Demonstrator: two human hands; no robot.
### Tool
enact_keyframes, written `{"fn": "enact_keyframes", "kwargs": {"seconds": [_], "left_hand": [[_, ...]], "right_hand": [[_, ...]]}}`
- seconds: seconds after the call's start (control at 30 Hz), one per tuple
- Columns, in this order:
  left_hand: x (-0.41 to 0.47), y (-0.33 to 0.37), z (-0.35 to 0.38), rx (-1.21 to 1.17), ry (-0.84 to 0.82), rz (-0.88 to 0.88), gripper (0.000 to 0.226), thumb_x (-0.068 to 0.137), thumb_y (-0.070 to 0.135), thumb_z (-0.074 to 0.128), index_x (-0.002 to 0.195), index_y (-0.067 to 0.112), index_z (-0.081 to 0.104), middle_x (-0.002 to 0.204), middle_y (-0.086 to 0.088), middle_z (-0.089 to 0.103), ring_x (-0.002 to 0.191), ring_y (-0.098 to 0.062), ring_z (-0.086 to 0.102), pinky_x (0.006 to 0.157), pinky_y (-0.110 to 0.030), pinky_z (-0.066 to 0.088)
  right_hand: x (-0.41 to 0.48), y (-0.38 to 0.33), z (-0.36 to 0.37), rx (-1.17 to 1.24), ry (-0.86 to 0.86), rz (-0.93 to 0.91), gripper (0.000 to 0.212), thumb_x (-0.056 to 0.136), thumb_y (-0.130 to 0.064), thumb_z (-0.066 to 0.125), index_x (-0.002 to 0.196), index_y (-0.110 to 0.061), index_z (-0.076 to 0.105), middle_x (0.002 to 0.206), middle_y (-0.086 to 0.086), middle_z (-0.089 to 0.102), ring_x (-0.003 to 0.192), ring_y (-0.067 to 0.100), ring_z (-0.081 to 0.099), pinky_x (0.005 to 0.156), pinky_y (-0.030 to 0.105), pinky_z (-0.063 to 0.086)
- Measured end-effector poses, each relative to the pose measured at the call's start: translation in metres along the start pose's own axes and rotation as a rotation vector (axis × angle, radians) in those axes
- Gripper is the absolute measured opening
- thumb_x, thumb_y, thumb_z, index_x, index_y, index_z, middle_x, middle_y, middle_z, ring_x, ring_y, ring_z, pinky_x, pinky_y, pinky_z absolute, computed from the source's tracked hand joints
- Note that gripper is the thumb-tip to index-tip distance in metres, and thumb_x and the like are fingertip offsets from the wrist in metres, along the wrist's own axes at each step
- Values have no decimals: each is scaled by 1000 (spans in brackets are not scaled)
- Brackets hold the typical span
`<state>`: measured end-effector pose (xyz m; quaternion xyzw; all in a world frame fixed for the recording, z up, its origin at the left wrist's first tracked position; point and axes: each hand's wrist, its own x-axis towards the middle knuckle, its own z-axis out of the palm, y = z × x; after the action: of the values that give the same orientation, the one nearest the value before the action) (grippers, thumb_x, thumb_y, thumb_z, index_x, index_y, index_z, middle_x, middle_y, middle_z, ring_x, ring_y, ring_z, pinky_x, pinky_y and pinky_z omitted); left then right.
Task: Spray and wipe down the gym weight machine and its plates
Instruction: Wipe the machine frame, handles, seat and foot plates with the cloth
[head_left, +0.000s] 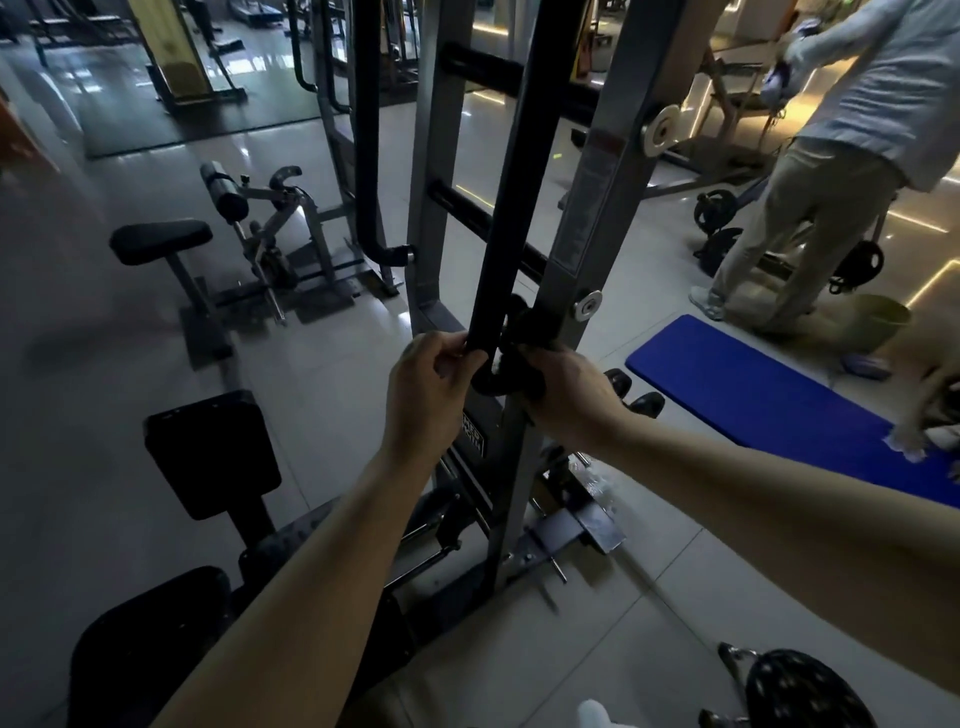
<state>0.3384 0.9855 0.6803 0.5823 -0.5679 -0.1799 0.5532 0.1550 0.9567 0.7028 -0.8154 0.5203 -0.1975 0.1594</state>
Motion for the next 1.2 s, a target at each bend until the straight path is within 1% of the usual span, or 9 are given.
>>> {"fn": "enact_keyframes", "kwargs": {"seconds": [0.23,0.33,0.5,0.63,0.8,0.9,1.0,1.1,1.2], "left_hand": [[-3,-3,2,20,5,4,20,93,31,71,112,24,69,110,7,68,98,1,64,85,-32,59],[-8,-6,4,33,9,22,23,95,33,69,116,26,67,112,7,66,100,3,63,85,-32,59],[-32,-27,-1,48,-77,-9,23,98,33,65,115,18,68,105,5,66,94,-5,65,76,-23,58],[-77,-64,-13,113,-261,-228,16,100,28,62,107,17,71,94,10,67,84,-1,66,71,-15,52],[-140,-112,-17,-125,-412,-617,25,95,7,69,84,29,76,89,-4,76,92,-35,71,93,-57,55],[-161,-116,-15,-219,-448,-747,9,86,22,78,81,29,78,89,-7,71,84,-28,66,83,-49,54],[-171,-107,-15,-309,-468,-771,19,93,9,72,80,23,74,71,3,66,62,-5,59,64,-24,47],[-176,-109,-21,-274,-506,-745,25,89,7,75,84,30,67,76,17,66,72,3,60,77,-20,50],[-181,-116,-28,-215,-468,-706,24,88,0,75,81,23,69,73,13,70,69,6,63,79,-24,50]], "right_hand": [[-27,13,61,148,37,-50,60,99,-12,53,157,-24,40,168,2,25,134,37,52,98,49,54],[-45,16,76,124,87,-56,61,98,-7,54,156,-22,41,171,-3,14,133,37,53,91,45,57],[-79,41,91,1,-166,-55,51,87,-15,59,136,-31,63,147,-8,53,118,29,64,90,40,56],[-107,42,91,107,-290,161,66,89,-9,63,148,-35,51,136,-7,59,124,16,57,100,25,46],[-108,21,102,488,-323,480,65,81,-13,60,141,-28,42,118,6,64,90,25,70,66,35,62],[-107,5,113,815,-298,663,56,86,10,53,137,-12,43,118,16,58,95,35,68,60,40,62],[-108,-4,126,1000,-333,715,60,79,20,46,129,-13,51,124,19,56,105,41,65,80,59,61],[-110,-12,134,1072,-388,725,77,61,10,50,135,-13,54,130,20,54,114,47,61,86,62,58],[-111,-14,136,1115,-441,746,65,78,17,53,137,-10,54,131,23,56,115,50,61,93,66,54]]}}
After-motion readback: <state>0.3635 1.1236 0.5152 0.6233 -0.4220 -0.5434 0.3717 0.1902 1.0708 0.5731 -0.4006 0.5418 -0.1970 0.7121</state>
